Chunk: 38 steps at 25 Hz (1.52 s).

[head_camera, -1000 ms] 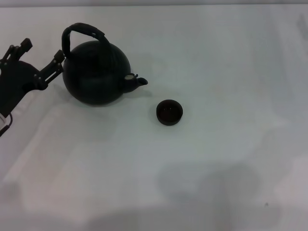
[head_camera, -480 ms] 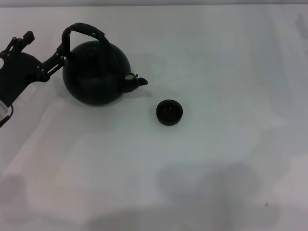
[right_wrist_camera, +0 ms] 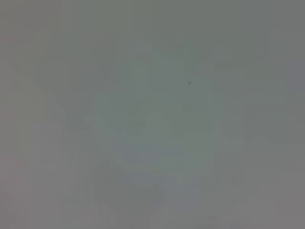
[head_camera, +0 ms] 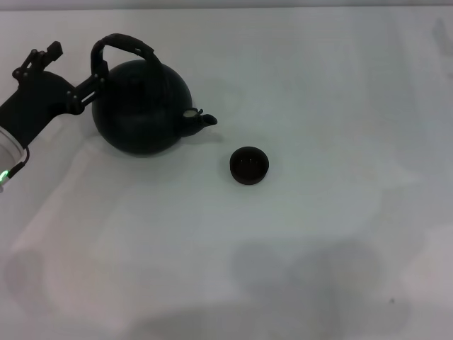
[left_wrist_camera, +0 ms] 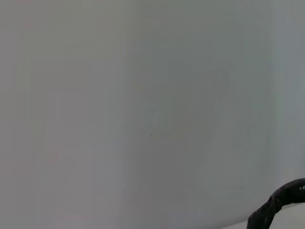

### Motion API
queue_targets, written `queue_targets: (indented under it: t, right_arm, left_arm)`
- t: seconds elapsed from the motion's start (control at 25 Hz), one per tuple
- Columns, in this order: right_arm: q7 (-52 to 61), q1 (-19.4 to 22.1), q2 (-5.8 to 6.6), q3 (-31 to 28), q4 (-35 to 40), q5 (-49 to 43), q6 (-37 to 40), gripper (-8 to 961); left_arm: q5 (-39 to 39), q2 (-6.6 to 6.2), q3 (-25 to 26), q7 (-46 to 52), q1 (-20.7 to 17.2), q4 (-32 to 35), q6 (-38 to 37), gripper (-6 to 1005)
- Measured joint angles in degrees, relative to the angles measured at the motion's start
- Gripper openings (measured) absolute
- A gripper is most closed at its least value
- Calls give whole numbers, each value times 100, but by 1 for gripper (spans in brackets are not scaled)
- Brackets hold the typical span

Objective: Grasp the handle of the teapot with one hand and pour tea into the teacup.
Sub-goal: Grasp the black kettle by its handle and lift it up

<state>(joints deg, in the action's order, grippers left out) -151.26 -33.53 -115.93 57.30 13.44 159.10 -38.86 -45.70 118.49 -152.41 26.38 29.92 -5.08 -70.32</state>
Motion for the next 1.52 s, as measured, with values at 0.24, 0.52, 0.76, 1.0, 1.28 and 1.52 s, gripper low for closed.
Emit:
queue_targets:
  t: [0.24,0.52,0.76,1.0,1.28,1.52]
  right_arm:
    - [0,-29,3,-35,0,0,14,844]
    - [0,-71,6,-161,0,-2,26,845]
    - [0,-106,9,-166,0,2,29,845]
    - [0,-168,3,-168,0,7,34,844]
    - [1,-210,0,-167,-4,8,58,844]
    - [0,-222,0,-167,-14,8,148,844]
  left_arm:
    - [-21,33,7,-251,5,45,15,832]
    - [-296,39,64,-453,16,265,318,744]
    - [-446,20,47,-470,49,312,392,337]
    - [-433,7,35,-440,99,312,394,141]
    - [-453,-1,63,-438,208,315,265,105]
    - [-406,-9,20,-455,382,281,-175,89]
